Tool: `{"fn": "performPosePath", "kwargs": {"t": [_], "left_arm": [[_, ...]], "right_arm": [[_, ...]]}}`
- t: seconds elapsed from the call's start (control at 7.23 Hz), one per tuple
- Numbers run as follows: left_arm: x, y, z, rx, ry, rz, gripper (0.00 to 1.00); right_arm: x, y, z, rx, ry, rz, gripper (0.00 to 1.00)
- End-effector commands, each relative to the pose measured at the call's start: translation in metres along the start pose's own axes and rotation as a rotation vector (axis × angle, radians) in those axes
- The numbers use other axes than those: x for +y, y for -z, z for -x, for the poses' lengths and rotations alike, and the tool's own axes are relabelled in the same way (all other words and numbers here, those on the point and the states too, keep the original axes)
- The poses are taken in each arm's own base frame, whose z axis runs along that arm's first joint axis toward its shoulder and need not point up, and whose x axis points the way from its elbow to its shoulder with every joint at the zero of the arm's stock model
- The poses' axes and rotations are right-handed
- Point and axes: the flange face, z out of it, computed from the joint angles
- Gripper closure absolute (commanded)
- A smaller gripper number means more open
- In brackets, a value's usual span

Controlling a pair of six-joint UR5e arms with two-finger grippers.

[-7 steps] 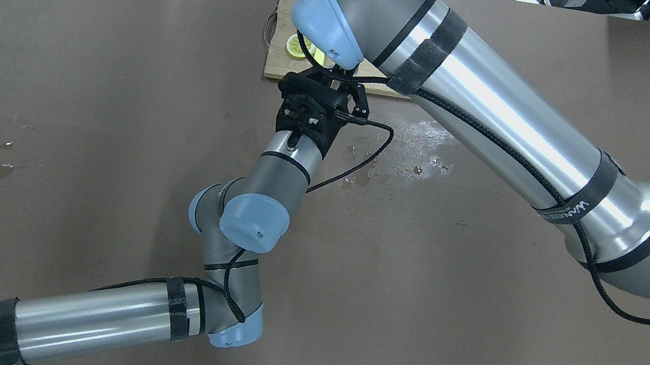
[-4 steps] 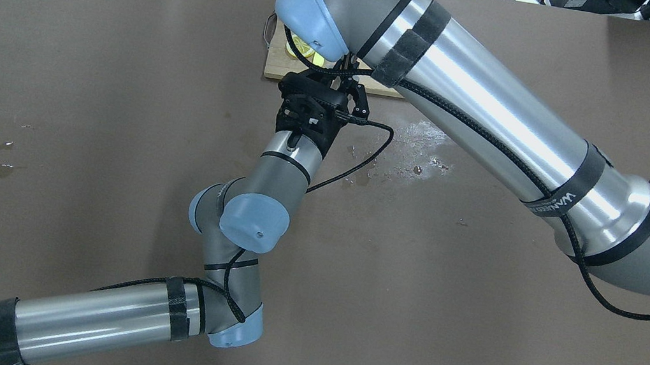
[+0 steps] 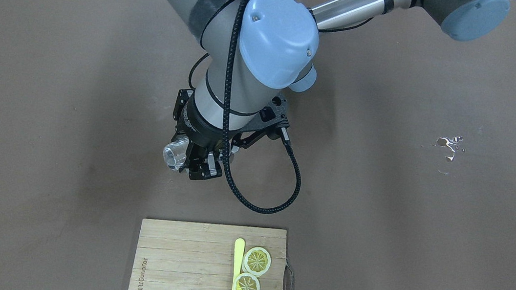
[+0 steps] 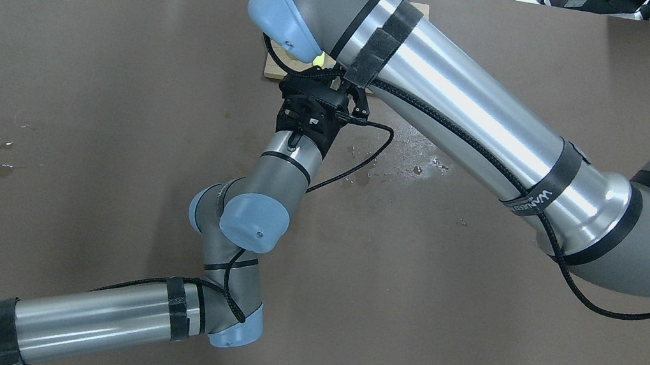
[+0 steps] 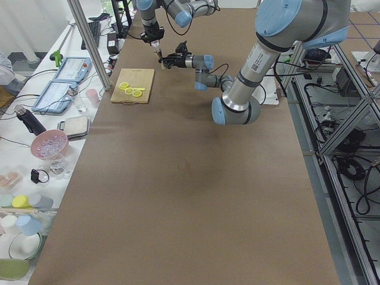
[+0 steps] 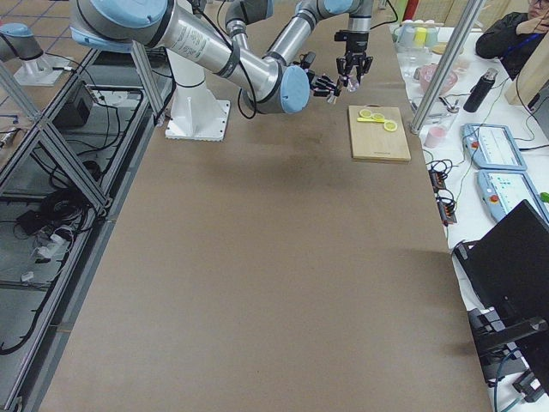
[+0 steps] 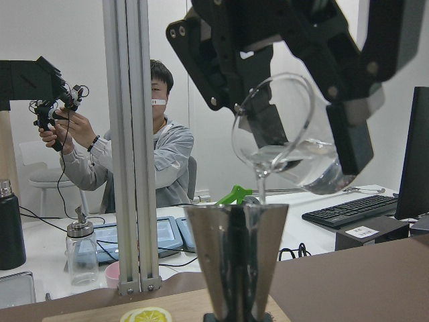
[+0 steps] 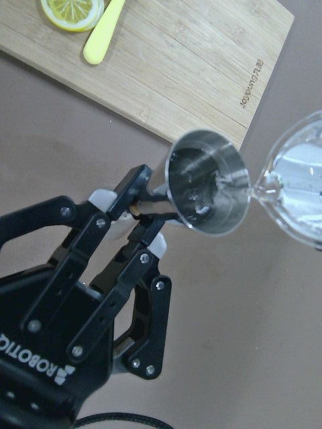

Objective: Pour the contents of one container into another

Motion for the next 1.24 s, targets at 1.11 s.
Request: {"fn": "performPosePath", "kwargs": {"t": [1.11], "left_arm": [[0.001, 0.000, 0.001, 0.001, -0.001, 0.002, 1.00]], "right_arm": [[-0.017, 0.010, 0.016, 0.016, 0.065, -0.056, 1.00]]}}
